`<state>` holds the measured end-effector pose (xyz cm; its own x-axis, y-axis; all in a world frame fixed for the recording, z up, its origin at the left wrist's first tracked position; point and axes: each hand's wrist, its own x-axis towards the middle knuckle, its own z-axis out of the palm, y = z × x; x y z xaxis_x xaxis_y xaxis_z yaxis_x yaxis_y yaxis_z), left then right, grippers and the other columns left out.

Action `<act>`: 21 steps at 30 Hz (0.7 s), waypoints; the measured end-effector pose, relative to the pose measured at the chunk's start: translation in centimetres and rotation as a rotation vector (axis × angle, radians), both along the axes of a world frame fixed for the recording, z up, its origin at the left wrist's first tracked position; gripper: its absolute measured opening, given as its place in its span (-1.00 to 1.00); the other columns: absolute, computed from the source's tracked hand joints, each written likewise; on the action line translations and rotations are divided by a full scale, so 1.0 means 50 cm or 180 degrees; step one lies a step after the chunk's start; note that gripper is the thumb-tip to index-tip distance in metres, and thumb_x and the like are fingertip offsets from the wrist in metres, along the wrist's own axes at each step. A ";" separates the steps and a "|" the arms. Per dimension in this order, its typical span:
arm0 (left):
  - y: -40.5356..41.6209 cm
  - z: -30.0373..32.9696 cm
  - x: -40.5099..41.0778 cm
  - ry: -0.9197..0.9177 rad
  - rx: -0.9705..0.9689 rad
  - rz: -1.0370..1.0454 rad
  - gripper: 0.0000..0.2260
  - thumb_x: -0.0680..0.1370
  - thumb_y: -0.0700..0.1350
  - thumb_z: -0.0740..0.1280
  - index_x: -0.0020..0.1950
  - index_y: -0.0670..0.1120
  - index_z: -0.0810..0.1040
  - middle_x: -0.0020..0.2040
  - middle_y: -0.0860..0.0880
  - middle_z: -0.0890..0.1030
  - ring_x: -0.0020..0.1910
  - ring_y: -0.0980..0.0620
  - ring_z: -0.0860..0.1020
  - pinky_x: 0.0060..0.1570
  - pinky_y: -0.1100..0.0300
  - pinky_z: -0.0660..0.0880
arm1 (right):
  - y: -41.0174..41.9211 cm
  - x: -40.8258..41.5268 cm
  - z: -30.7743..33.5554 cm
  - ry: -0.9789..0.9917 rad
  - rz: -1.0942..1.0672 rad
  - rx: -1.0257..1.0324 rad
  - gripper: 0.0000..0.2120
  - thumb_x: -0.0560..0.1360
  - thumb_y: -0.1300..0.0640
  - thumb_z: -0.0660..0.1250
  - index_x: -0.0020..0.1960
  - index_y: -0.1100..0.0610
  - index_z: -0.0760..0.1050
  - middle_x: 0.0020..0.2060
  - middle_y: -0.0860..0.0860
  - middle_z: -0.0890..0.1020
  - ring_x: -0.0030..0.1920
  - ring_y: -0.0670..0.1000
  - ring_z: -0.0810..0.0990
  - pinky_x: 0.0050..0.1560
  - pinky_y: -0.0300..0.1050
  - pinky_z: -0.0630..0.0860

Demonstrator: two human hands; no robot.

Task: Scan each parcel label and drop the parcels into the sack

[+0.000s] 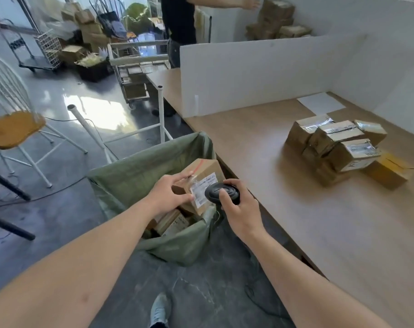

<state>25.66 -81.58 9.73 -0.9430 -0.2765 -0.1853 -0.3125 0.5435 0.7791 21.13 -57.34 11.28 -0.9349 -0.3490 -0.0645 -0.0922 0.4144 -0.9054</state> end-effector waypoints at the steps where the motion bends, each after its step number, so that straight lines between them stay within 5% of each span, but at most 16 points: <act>1: -0.032 -0.013 -0.006 -0.0037 -0.0011 -0.0002 -0.37 0.45 0.05 0.62 0.47 0.31 0.51 0.34 0.04 0.52 0.30 0.03 0.51 0.37 0.06 0.44 | -0.031 -0.005 -0.006 -0.0026 0.0028 0.0076 -0.75 0.63 -0.18 0.36 0.29 -0.29 0.50 0.05 -0.25 0.68 0.02 -0.14 0.69 0.02 -0.04 0.68; 5: -0.142 -0.071 -0.035 -0.0233 -0.0029 -0.0068 -0.35 0.44 0.09 0.61 0.49 0.31 0.48 0.34 0.00 0.50 0.29 0.02 0.50 0.39 0.03 0.43 | -0.147 -0.029 -0.036 -0.0121 0.0057 0.0319 -0.71 0.68 -0.12 0.35 0.39 -0.18 0.48 0.16 -0.12 0.70 0.03 -0.20 0.66 -0.12 -0.34 0.51; 9: -0.217 -0.116 -0.056 -0.0486 -0.0263 -0.0296 -0.36 0.49 0.08 0.57 0.53 0.26 0.44 0.31 0.01 0.40 0.26 -0.01 0.45 0.39 0.07 0.41 | -0.236 -0.047 -0.066 -0.0249 -0.0033 0.0436 -0.70 0.69 -0.16 0.33 0.40 -0.21 0.46 0.20 -0.10 0.68 0.07 -0.16 0.67 -0.06 -0.31 0.58; 18: -0.254 -0.215 -0.160 -0.0685 -0.0510 -0.0492 -0.36 0.55 0.03 0.53 0.59 0.21 0.38 0.66 -0.11 0.07 0.62 -0.21 0.19 0.59 -0.08 0.22 | -0.300 -0.103 -0.128 -0.0462 -0.0138 0.0550 -0.70 0.69 -0.14 0.35 0.41 -0.21 0.47 0.18 -0.17 0.68 0.07 -0.24 0.65 -0.05 -0.39 0.57; 21: -0.241 -0.251 -0.201 -0.0758 -0.0610 -0.0534 -0.43 0.61 -0.02 0.47 0.59 0.17 0.39 0.72 -0.10 -0.03 0.68 -0.23 0.04 0.62 -0.07 0.12 | -0.296 -0.133 -0.163 -0.0490 -0.0228 0.0554 -0.72 0.68 -0.14 0.35 0.38 -0.24 0.48 0.15 -0.17 0.69 0.07 -0.21 0.66 0.01 -0.27 0.62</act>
<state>15.59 -93.63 -2.83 -0.9148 -0.1725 -0.3653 -0.3672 0.7321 0.5738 14.47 -72.14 3.14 -0.9313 -0.2534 -0.2615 0.0765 0.5659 -0.8209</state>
